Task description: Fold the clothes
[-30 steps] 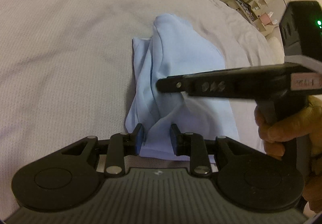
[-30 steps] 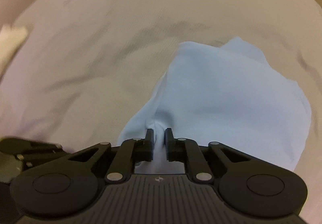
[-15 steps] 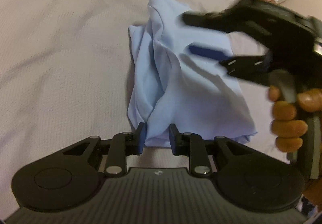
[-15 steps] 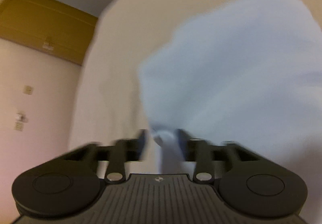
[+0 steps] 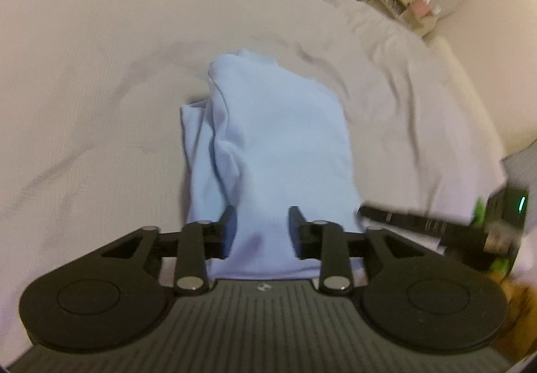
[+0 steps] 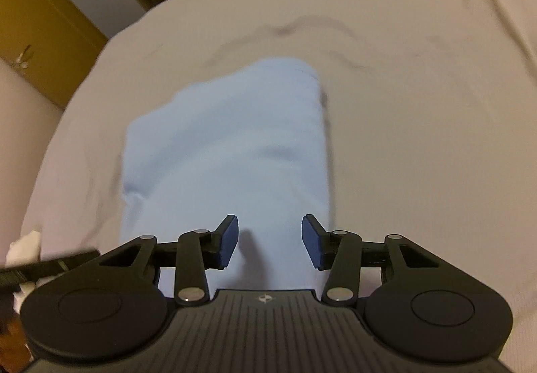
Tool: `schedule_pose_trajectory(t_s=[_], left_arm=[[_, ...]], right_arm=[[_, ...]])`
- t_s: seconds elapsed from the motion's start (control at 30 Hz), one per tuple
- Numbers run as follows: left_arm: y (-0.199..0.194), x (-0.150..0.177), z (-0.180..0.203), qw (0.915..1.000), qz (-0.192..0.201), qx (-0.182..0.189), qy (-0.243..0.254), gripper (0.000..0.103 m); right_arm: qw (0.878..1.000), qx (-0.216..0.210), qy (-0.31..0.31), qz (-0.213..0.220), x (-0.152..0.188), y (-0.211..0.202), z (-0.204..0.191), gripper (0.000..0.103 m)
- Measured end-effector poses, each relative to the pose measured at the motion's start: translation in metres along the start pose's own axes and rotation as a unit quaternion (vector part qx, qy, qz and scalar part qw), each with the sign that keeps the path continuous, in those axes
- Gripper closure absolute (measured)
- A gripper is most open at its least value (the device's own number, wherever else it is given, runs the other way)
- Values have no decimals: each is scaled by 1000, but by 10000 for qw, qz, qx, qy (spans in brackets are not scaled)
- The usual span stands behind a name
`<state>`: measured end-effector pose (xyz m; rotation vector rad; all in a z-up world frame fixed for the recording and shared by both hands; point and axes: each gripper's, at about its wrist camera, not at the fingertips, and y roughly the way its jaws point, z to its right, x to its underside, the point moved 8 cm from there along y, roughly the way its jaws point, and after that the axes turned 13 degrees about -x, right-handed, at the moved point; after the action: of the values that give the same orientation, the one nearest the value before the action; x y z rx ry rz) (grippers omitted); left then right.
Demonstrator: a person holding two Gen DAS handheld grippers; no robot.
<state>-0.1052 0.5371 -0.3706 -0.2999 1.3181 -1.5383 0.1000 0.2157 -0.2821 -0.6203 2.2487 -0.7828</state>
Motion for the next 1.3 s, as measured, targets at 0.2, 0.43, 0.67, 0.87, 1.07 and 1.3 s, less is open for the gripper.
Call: schedule_pose_trajectory(t_s=[0.2,0.43,0.67,0.87,1.07,1.3], left_arm=[[37,-7,-12,9949,-568,646,-524,68],[67,10,-18,9837,-1081,1005,-1026,81],[42,17,-15,9912,-446,821,-941,95],[42,29,-7,9977,-233,-630,-23,80],[-3,23,-15,9908,128,-1326,232,86],[11,22,27,9941,441,-590,799,84]], right_arm=[[9992,-108,-372,125,28,3,-15,59],[9992,-27,-410,4,30,6,-9,59],[9991,170,-373,-54,26,32,6,63],[9988,392,-162,-236,33,42,19,50],[9983,579,-58,2,30,19,22,52],[9960,376,-751,306,35,-4,-7,73]])
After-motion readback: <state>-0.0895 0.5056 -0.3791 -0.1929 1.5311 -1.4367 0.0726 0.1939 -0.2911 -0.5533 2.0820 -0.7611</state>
